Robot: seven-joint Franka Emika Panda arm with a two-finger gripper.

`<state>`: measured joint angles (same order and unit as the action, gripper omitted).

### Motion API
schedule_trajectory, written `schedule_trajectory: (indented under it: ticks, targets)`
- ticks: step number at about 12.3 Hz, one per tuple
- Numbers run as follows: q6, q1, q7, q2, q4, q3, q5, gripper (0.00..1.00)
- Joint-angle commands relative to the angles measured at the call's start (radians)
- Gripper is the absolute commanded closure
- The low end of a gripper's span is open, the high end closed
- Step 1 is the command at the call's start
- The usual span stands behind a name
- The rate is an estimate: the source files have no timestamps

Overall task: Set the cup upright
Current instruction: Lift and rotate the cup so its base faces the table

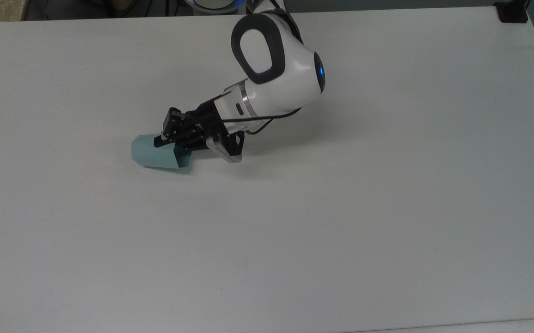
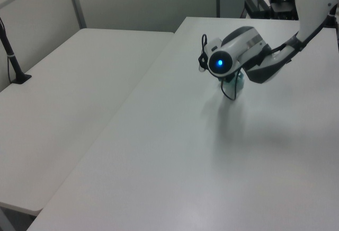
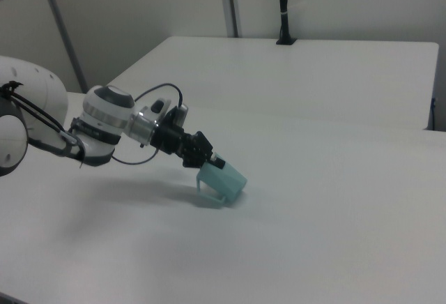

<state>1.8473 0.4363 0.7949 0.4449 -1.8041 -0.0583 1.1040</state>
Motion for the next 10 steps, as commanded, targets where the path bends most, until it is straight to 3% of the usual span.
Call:
schedule_trajectory:
  ticks: [1,4,6,8,10]
  targets:
    - [0.029,-0.013,-0.005,-0.141,-0.021,0.008,-0.079,1.00]
    - [0.033,-0.047,-0.060,-0.239,-0.023,0.005,-0.214,1.00]
    - [0.107,-0.082,-0.115,-0.307,-0.038,0.005,-0.405,1.00]
    - [0.121,-0.126,-0.265,-0.372,-0.050,0.002,-0.646,1.00]
    - [0.109,-0.166,-0.401,-0.406,-0.050,-0.001,-0.807,1.00]
